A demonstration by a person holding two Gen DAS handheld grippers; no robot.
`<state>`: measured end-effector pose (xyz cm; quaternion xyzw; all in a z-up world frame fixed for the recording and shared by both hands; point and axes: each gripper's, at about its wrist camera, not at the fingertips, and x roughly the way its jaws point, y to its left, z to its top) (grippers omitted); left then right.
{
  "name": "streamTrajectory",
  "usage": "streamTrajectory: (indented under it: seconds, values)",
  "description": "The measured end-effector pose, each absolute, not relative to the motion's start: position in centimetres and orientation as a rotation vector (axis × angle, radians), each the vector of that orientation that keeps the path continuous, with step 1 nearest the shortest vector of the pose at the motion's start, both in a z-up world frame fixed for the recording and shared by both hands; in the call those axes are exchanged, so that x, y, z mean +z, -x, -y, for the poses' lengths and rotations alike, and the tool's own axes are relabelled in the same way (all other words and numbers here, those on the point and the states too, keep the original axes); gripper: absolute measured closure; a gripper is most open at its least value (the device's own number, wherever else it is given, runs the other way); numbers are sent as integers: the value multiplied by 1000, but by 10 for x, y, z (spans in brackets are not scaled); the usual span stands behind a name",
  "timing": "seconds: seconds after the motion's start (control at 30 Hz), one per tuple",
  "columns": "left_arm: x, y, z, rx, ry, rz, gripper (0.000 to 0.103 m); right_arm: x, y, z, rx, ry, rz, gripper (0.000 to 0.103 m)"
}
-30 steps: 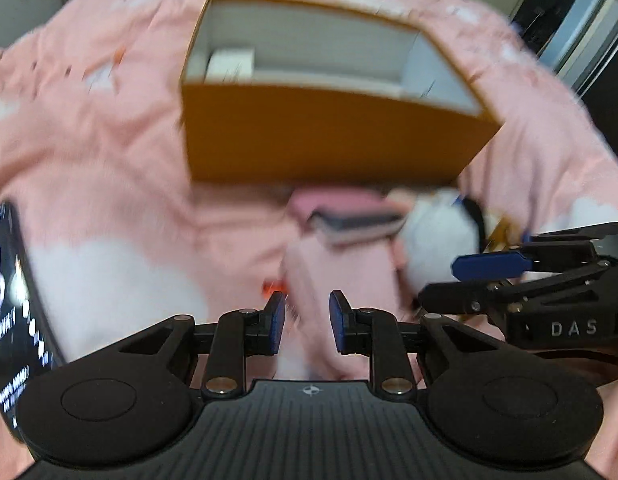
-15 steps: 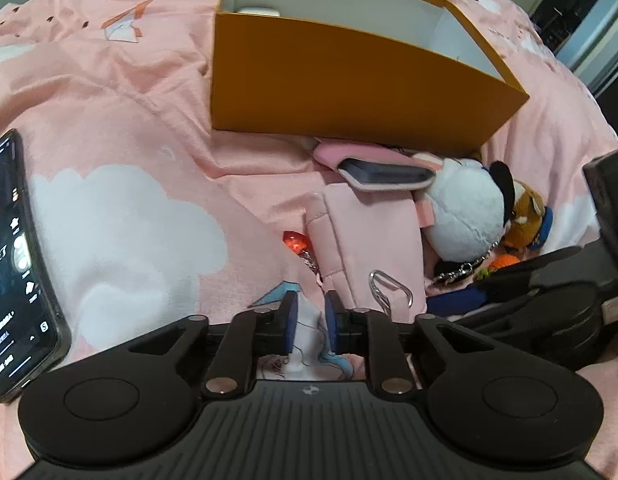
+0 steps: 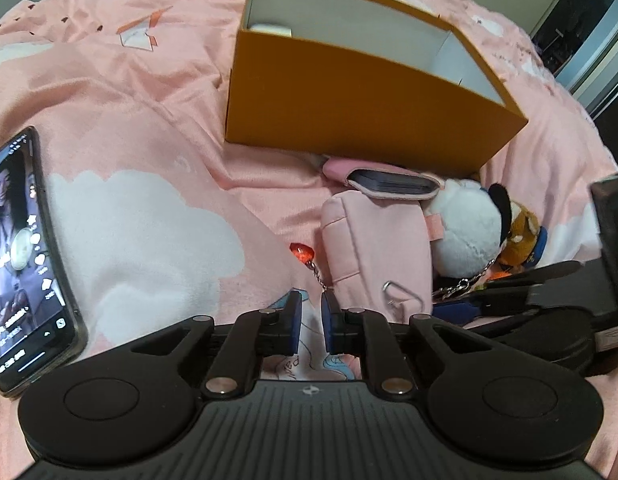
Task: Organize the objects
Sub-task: 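Grasp the pink pouch with the left gripper while the right gripper grasps the pink wallet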
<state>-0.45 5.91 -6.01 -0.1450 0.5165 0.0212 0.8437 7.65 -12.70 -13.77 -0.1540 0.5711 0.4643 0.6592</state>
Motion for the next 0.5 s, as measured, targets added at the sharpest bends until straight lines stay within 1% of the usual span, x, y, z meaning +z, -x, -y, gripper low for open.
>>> streamTrajectory:
  seconds: [0.17, 0.3, 0.37, 0.5]
  values:
    - [-54, 12, -58, 37, 291, -1067, 86, -100, -73, 147, 1078, 260, -1177, 58]
    - [-49, 16, -51, 13, 256, -1043, 86, -83, -72, 150, 1094, 203, -1113, 58]
    - [-47, 17, -48, 0, 244, -1028, 86, -74, -74, 153, 1115, 166, -1110, 58]
    - [-43, 21, -43, -36, 216, -1013, 85, -70, -81, 154, 1140, 97, -1175, 58]
